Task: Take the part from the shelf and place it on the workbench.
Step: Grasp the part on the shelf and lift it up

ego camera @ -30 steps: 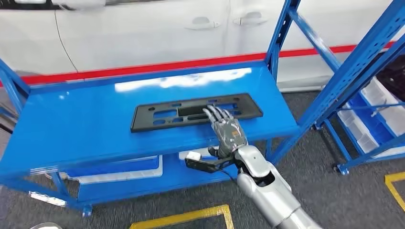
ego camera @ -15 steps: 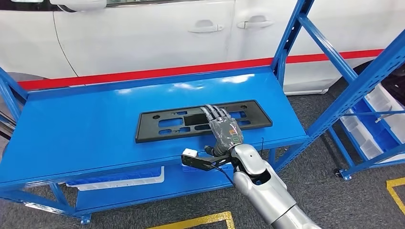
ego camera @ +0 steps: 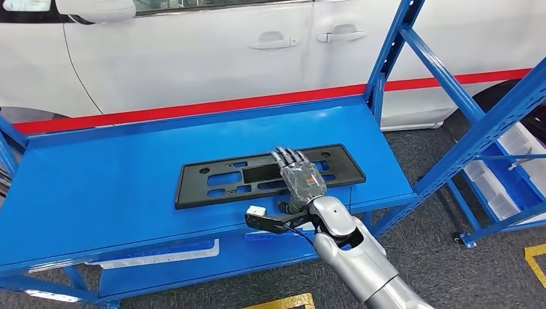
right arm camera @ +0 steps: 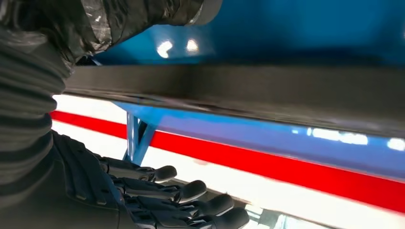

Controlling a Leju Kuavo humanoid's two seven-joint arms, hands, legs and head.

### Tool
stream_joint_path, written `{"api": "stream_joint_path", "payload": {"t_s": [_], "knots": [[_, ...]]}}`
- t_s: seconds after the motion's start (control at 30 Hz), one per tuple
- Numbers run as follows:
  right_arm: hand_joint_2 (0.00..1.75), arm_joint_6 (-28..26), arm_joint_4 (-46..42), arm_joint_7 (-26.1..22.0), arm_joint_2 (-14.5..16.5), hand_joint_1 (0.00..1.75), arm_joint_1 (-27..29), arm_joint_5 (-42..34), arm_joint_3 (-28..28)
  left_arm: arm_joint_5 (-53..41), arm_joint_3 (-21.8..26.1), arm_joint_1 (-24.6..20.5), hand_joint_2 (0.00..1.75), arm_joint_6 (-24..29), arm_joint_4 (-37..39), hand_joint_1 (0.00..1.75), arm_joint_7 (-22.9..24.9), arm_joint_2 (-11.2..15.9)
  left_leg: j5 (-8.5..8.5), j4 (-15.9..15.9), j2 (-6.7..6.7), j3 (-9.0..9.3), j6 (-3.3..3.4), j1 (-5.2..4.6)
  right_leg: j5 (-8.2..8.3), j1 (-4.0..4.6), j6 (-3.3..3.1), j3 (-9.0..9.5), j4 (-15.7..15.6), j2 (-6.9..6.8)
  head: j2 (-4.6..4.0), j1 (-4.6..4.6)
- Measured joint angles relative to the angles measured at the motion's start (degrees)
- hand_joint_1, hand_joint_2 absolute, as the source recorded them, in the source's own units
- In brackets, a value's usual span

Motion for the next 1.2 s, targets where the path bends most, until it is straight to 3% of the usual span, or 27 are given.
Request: {"api": "stream_joint_path", "payload": {"t_s": [0.07,0.13,0.17,0.2,0.23,0.27,0.3,0.37,0.4,0.47,0.53,0.6,0.63,0.67,0.7,0.73,0.77,0.83,0.87,1.0,1.1,1.2], "knots": [[1.75,0.15,0.89,-0.1,0.34,0.0,-0.25,0.15,0.58,-0.01,0.0,-0.03,0.0,0.18,-0.01,0.0,0.0,0.1,-2.15,5.53,-0.05,-2.81,-0.48,0.11,-0.12,-0.34,0.09,1.38,-1.04,-0.11,-0.01,-0.05],[1.75,0.23,1.64,-0.11,0.61,0.0,-0.3,0.16,1.09,0.0,0.0,0.05,0.0,0.26,-0.02,0.0,0.0,0.16,-3.85,12.13,-0.07,-7.26,-1.07,0.37,-0.72,-0.43,0.09,2.0,-1.0,-0.12,-0.02,-0.08],[1.75,0.26,1.95,-0.11,0.67,0.0,-0.27,0.16,1.31,-0.01,0.0,0.11,0.0,0.29,-0.02,0.0,0.0,0.19,-3.27,13.37,-0.05,-8.69,-1.37,0.51,-1.16,-0.51,0.24,2.3,-0.84,-0.1,-0.02,-0.08],[1.75,0.35,2.24,-0.13,0.7,0.0,-0.26,0.17,1.51,-0.01,0.0,0.17,0.0,0.32,-0.02,0.0,0.0,0.24,-1.56,12.56,-0.04,-9.09,-1.66,0.65,-1.67,-0.65,0.46,2.65,-0.57,-0.06,-0.02,-0.08],[1.75,0.71,2.5,-0.2,0.74,0.0,-0.32,0.18,1.69,-0.01,0.0,0.2,0.0,0.36,-0.02,0.0,0.0,0.31,1.06,9.7,0.0,-8.43,-1.92,0.82,-2.32,-0.84,0.78,3.06,-0.16,-0.02,-0.02,-0.08],[1.75,1.46,2.86,-0.4,0.78,0.21,-0.46,0.19,1.94,-0.01,0.0,0.24,0.0,0.45,0.0,0.0,0.0,0.39,3.28,6.23,0.01,-7.2,-2.16,0.96,-3.04,-0.98,1.18,3.28,0.3,0.02,-0.02,-0.07],[1.75,2.51,3.42,-0.7,0.84,0.64,-0.79,0.17,2.32,-0.01,0.0,0.23,0.0,0.63,0.05,0.0,-0.01,0.47,4.61,3.09,-0.01,-5.91,-2.21,0.96,-3.78,-0.97,1.64,3.37,0.9,0.09,-0.02,-0.15],[1.75,4.5,4.94,-1.49,1.01,1.51,-1.85,-0.02,3.48,-0.01,0.0,0.17,0.0,1.19,0.26,0.0,-0.04,0.7,4.66,0.55,-0.11,-4.66,-1.63,0.83,-4.7,-0.76,2.4,3.21,1.57,0.22,-0.01,-0.2],[1.75,5.0,5.82,-1.82,1.1,1.75,-2.45,-0.18,4.19,-0.01,0.0,0.13,0.0,1.51,0.42,0.0,-0.08,0.84,4.33,0.4,-0.16,-4.53,-1.14,0.69,-4.88,-0.67,2.65,3.27,1.64,0.28,-0.01,-0.23],[1.75,5.14,7.26,-2.36,1.28,1.75,-3.4,-0.53,5.44,-0.01,0.0,0.09,0.0,2.06,0.77,0.0,-0.5,1.15,4.14,0.27,-0.18,-4.23,-0.3,0.79,-5.32,-0.77,3.04,3.58,1.74,0.28,-0.01,-0.18],[1.75,5.02,8.36,-2.69,1.33,1.75,-4.01,-1.08,6.32,0.0,0.0,0.08,0.0,2.52,1.07,0.0,-1.23,1.36,4.01,-0.05,-0.17,-3.77,0.33,0.97,-7.12,-0.93,3.51,2.45,4.7,0.2,-0.01,-0.15],[1.75,4.97,9.1,-2.84,1.31,1.75,-4.3,-1.75,7.0,0.02,0.0,0.09,0.0,2.89,1.29,0.0,-1.71,1.49,3.78,-0.14,-0.14,-3.54,0.74,0.89,-10.17,-1.07,3.87,-1.54,11.88,0.12,-0.01,-0.13],[1.75,4.94,9.34,-2.85,1.3,1.75,-4.38,-2.02,7.27,0.03,0.0,0.09,0.0,3.03,1.4,0.0,-1.82,1.52,3.66,-0.14,-0.12,-3.45,0.85,0.81,-11.16,-1.12,3.95,-3.8,15.41,0.12,-0.01,-0.13],[1.75,4.9,9.48,-2.85,1.29,1.75,-4.47,-2.21,7.5,0.03,0.0,0.11,0.0,3.13,1.5,0.0,-1.88,1.54,3.5,-0.14,-0.11,-3.3,0.92,0.73,-11.14,-1.14,3.92,-5.42,17.5,0.12,-0.01,-0.13],[1.75,4.87,9.59,-2.85,1.28,1.75,-4.61,-2.33,7.67,0.03,0.0,0.12,0.0,3.21,1.58,0.0,-1.92,1.56,3.34,-0.14,-0.11,-3.06,0.94,0.65,-9.93,-1.13,3.76,-5.96,17.43,0.12,-0.01,-0.13],[1.75,4.86,9.68,-2.85,1.28,1.75,-4.76,-2.38,7.81,0.03,0.0,0.11,0.0,3.27,1.63,0.0,-1.95,1.56,3.17,-0.16,-0.13,-2.74,0.91,0.58,-7.74,-1.05,3.45,-5.36,15.12,0.12,-0.02,-0.12],[1.75,4.87,9.75,-2.86,1.27,1.75,-4.95,-2.42,7.9,0.03,0.0,0.11,0.0,3.29,1.69,0.0,-1.97,1.55,3.01,-0.2,-0.15,-2.41,0.87,0.56,-5.14,-0.87,2.92,-3.92,11.24,0.12,-0.02,-0.11],[1.75,4.98,10.05,-2.86,1.26,1.75,-5.19,-2.5,8.09,0.03,0.0,0.06,0.0,3.33,1.94,0.0,-1.99,1.5,2.78,-0.27,-0.22,-2.06,0.6,0.5,-2.0,-0.27,1.81,-1.27,4.41,-0.02,-0.01,-0.22],[1.75,5.01,10.19,-2.87,1.25,1.75,-5.27,-2.54,8.18,0.03,0.0,0.05,0.0,3.34,2.06,0.0,-1.99,1.49,2.65,-0.23,-0.25,-2.08,0.47,0.46,-1.45,-0.04,1.66,-0.65,2.6,-0.08,-0.01,-0.26],[1.75,4.91,10.54,-2.83,1.25,1.75,-5.39,-2.88,8.42,0.05,0.02,0.07,0.0,3.39,2.26,0.0,-2.05,1.66,2.51,-0.4,-0.16,-1.89,0.26,0.51,-1.52,0.01,3.23,-0.37,1.81,-0.01,-0.02,-0.22],[1.75,4.55,10.59,-2.65,1.22,1.75,-5.41,-3.41,8.75,0.18,0.03,0.05,0.0,3.54,2.44,0.0,-2.46,1.69,2.6,-0.81,-0.15,-1.42,0.07,0.56,-1.62,0.05,2.85,-0.13,1.81,0.0,-0.02,-0.23],[1.75,3.91,10.37,-2.52,1.02,1.75,-5.34,-3.91,8.92,0.39,0.06,0.08,1.31,3.89,2.43,0.0,-3.19,1.78,2.61,-1.11,-0.16,-1.03,-0.04,0.56,-1.77,0.06,2.61,0.11,1.81,-0.04,-0.02,-0.23]]}}
